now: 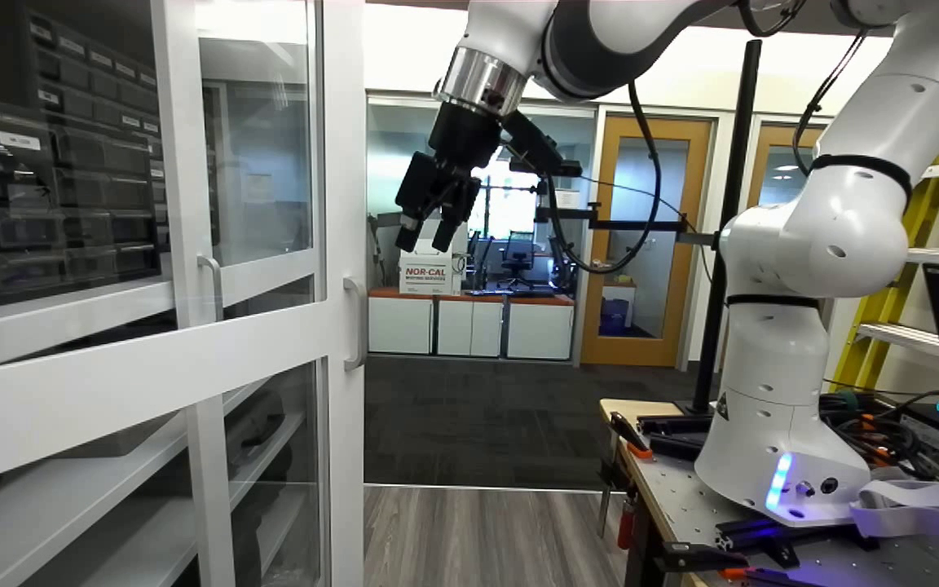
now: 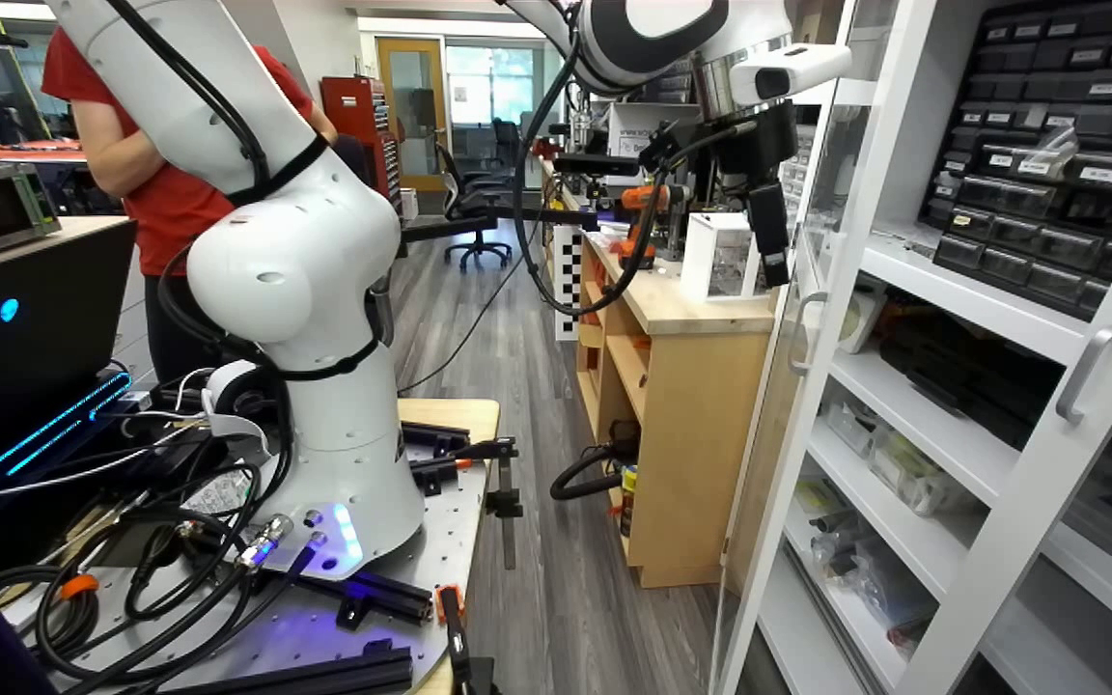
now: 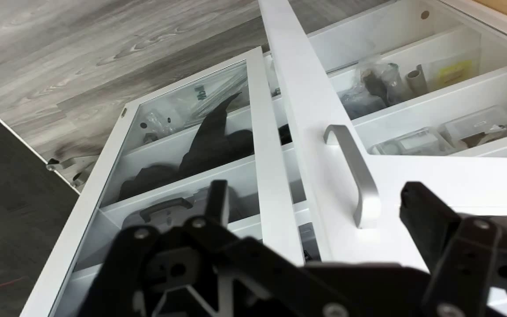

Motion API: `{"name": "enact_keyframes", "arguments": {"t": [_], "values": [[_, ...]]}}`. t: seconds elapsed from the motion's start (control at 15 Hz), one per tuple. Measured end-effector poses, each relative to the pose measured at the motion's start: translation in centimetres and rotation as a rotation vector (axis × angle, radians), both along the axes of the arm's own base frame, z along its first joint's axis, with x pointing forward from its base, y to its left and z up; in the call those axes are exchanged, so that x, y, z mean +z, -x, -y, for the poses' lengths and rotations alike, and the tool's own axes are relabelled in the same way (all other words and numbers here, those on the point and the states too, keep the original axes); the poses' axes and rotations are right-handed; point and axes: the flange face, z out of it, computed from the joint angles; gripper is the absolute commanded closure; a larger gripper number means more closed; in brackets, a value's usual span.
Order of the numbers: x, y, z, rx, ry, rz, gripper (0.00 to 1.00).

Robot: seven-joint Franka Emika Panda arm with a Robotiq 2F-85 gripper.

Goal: Close the door of the cabinet

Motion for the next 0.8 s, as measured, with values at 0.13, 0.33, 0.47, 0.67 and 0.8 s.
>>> {"name": "enact_keyframes", "arguments": {"t": [0.13, 0.33, 0.47, 0.67, 0.8], "values": [[-0.7, -0.5, -0.5, -0.005, -0.020, -0.009, 0.00], [-2.0, -1.3, -0.8, -0.003, -0.029, -0.020, 0.00], [-2.7, -1.8, -0.8, -0.001, -0.033, -0.016, 0.00], [-3.5, -2.4, -1.0, 0.004, -0.038, -0.006, 0.00], [-3.9, -2.8, -1.3, 0.013, -0.039, 0.006, 0.00]]}}
